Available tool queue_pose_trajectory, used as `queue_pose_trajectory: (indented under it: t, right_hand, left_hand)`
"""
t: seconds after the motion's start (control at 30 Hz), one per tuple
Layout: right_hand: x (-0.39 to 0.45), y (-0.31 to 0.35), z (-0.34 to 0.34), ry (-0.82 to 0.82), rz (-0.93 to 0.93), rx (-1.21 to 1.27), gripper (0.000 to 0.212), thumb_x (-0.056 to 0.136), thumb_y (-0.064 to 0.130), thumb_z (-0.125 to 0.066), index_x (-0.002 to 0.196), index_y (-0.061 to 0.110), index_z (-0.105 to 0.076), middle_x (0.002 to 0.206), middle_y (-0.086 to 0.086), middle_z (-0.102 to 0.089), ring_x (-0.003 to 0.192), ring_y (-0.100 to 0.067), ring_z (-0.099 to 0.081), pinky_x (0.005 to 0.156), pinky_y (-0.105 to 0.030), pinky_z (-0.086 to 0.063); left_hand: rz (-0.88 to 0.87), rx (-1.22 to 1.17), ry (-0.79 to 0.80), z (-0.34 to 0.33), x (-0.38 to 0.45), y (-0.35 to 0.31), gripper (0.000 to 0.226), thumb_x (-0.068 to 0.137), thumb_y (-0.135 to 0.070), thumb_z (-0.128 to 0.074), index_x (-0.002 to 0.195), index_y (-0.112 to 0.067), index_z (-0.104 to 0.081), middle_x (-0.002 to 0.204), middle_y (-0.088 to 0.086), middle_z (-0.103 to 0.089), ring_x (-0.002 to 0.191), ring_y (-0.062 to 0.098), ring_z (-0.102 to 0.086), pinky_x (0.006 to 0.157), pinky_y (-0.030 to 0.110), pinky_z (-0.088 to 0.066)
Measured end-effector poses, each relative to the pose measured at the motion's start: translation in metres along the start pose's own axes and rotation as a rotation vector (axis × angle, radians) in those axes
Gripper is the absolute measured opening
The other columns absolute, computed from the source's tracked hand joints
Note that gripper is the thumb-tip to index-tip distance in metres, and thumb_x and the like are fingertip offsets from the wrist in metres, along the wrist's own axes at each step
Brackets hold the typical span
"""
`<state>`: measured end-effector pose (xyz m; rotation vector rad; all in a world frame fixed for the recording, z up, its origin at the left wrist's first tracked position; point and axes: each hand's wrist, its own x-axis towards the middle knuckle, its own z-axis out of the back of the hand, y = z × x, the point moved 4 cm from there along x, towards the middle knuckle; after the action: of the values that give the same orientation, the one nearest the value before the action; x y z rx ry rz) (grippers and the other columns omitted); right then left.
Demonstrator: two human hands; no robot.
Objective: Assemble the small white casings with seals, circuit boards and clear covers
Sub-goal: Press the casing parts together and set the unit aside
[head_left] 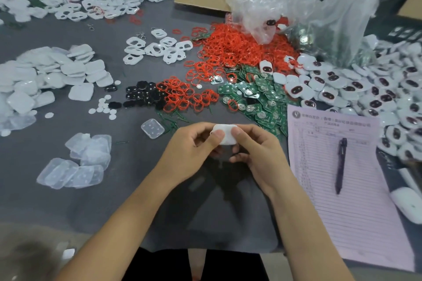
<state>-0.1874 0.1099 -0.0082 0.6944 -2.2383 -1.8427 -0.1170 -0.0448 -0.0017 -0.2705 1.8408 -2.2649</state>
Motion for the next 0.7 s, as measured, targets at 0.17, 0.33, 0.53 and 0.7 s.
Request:
queue_pose_trajectory:
  t: [0.17,0.33,0.53,0.7]
  right_hand:
    - [-0.002,-0.001,0.002,0.038,0.048,0.043,0.022,0.098,0.014,-0.066,0.077,0.019,-0.070,0.064,-0.002,-0.056,0.054,-0.009,-0.054,0.051,-0.026,-0.056]
    - [-0.004,0.001,-0.001,-0.025,0.138,-0.090,0.016,0.103,0.016,-0.063,0.090,0.006,-0.067,0.068,-0.005,-0.060,0.058,-0.012,-0.060,0.055,-0.031,-0.060]
    - [-0.014,0.001,-0.007,0.023,0.188,-0.161,0.018,0.104,0.011,-0.061,0.121,0.010,-0.065,0.075,-0.001,-0.065,0.061,-0.016,-0.062,0.049,-0.034,-0.058]
    - [-0.014,-0.001,-0.002,0.050,0.164,-0.132,0.023,0.105,0.007,-0.058,0.125,0.011,-0.066,0.074,-0.006,-0.063,0.059,-0.017,-0.059,0.050,-0.035,-0.057]
  left_hand:
    - [-0.074,0.088,-0.013,-0.010,-0.004,0.001,0.025,0.104,-0.036,-0.058,0.112,-0.020,-0.075,0.078,0.000,-0.076,0.068,0.015,-0.072,0.070,0.036,-0.060]
    - [-0.079,0.084,-0.065,-0.009,-0.004,0.003,0.022,0.104,-0.033,-0.060,0.111,-0.019,-0.075,0.078,-0.005,-0.075,0.065,0.012,-0.071,0.067,0.026,-0.056]
    - [-0.059,0.042,-0.134,-0.005,-0.004,0.004,0.026,0.105,-0.035,-0.058,0.125,-0.023,-0.069,0.076,-0.008,-0.070,0.064,0.007,-0.066,0.064,0.019,-0.051]
    - [-0.112,0.105,-0.034,-0.007,-0.008,0.001,0.040,0.102,-0.041,-0.061,0.138,-0.027,-0.065,0.092,-0.018,-0.074,0.072,0.002,-0.067,0.074,0.016,-0.052]
